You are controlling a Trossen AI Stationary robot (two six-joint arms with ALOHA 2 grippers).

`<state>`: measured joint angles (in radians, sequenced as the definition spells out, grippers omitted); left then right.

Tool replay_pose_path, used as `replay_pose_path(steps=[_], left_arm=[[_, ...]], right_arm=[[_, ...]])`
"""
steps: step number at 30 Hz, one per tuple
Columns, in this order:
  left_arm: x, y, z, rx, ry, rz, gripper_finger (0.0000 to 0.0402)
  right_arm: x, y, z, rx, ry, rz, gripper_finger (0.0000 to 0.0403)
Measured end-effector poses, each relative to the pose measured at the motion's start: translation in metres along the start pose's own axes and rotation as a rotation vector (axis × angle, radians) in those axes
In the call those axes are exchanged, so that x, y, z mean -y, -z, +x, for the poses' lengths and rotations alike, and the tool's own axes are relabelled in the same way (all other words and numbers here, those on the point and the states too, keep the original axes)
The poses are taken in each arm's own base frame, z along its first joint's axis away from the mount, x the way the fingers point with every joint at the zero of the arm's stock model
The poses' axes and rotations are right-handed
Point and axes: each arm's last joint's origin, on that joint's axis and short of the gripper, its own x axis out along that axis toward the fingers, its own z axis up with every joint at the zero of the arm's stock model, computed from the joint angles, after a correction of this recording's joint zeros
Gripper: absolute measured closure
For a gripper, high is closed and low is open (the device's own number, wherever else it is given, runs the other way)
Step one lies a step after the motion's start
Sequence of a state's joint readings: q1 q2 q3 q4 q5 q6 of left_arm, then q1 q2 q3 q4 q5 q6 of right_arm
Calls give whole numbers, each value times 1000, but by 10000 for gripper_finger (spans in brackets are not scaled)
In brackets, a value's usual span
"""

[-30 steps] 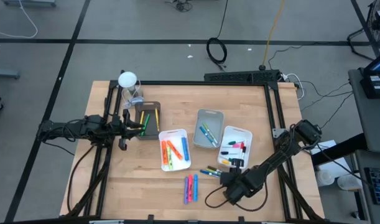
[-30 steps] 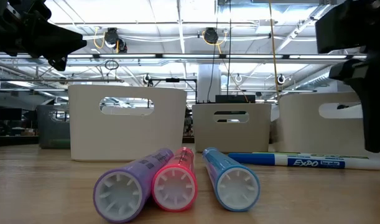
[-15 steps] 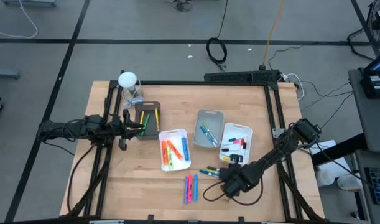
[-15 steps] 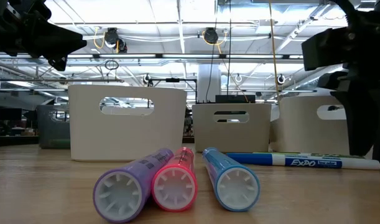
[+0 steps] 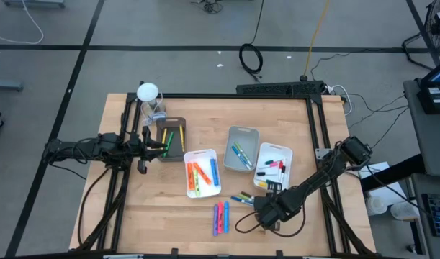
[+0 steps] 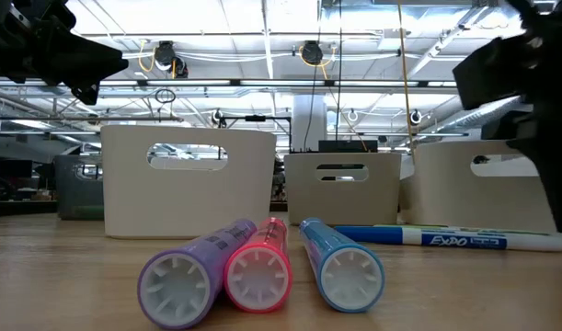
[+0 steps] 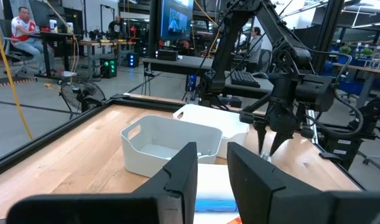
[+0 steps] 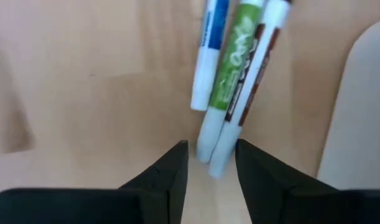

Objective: Pick & Place Markers
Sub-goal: Put the brown dry erase marker into the gray bin

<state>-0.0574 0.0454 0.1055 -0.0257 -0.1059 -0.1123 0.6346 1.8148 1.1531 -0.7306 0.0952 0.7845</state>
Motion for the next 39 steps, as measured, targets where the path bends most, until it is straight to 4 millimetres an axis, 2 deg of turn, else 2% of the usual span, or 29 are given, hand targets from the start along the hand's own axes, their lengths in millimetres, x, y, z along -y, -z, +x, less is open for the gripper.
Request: replay_pose_path(steps=[7,21,29,39], left_arm=[[0,0,0,0,0,0,311],[0,0,0,0,0,0,311],[0,0,0,0,0,0,311],[0,0,0,0,0,0,311]], right_arm=[[2,-2,-11,37,-26,14,293],[15,-13,-10,92,43,45,298],[31,-7,6,57,82,71,306],[34,-3,14,73,68,72,313]])
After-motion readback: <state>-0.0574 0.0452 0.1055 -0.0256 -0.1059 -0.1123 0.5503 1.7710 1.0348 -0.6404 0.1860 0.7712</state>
